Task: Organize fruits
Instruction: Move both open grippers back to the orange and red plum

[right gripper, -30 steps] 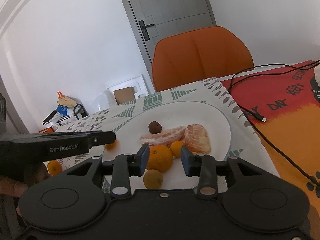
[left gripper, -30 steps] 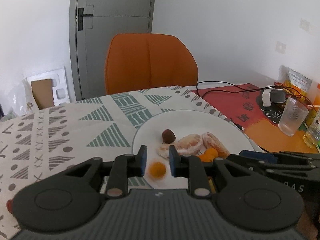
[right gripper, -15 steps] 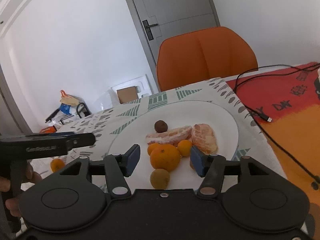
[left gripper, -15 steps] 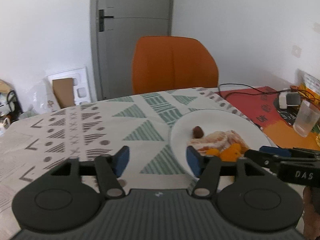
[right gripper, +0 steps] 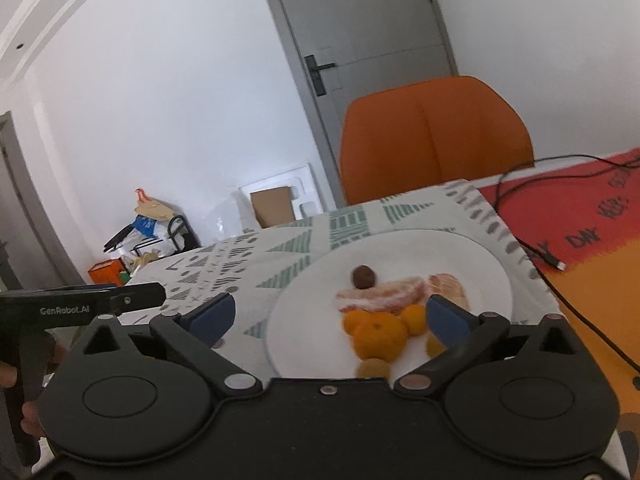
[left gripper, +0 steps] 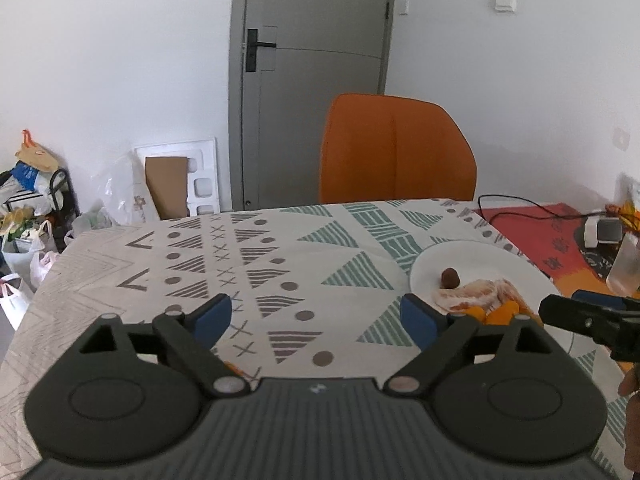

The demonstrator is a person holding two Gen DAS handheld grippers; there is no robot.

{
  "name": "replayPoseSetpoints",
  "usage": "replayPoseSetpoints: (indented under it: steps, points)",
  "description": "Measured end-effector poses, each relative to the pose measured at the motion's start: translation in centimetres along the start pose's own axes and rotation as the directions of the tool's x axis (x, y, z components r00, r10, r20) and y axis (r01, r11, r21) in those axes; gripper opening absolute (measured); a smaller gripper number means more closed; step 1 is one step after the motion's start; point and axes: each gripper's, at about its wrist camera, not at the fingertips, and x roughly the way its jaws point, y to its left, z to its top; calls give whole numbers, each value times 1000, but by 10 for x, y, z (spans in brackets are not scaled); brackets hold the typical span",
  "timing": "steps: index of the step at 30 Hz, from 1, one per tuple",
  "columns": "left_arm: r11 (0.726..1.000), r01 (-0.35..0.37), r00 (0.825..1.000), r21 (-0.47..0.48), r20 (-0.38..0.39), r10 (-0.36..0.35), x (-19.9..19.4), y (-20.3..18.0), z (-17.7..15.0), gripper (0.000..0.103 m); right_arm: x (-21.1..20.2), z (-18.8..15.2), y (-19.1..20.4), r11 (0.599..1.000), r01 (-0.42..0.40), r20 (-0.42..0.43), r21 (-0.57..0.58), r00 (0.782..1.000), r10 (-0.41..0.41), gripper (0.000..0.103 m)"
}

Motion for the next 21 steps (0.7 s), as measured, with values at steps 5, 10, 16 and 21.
replayPoseSetpoints:
  steps: [5,10,16,21]
  points:
    - [1000,-11,1000,-13,19,11,-9,13,-1,90,3,2,16,1000,-12,-21,-21,1000,12,103]
    - [999,-30,999,-24,34,31,-16,27,-4,90,5,3,31,999,-20,-14,-35,1000,20,103]
    - [997,-49,997,-65,49,52,-26,49,-6,90,13,3,44,999,-41,-25,-29,999,40,103]
    - [992,-70,996,-105,47,75,-31,71,-10,90,19,2,60,997,-62,-38,-47,998,60,103]
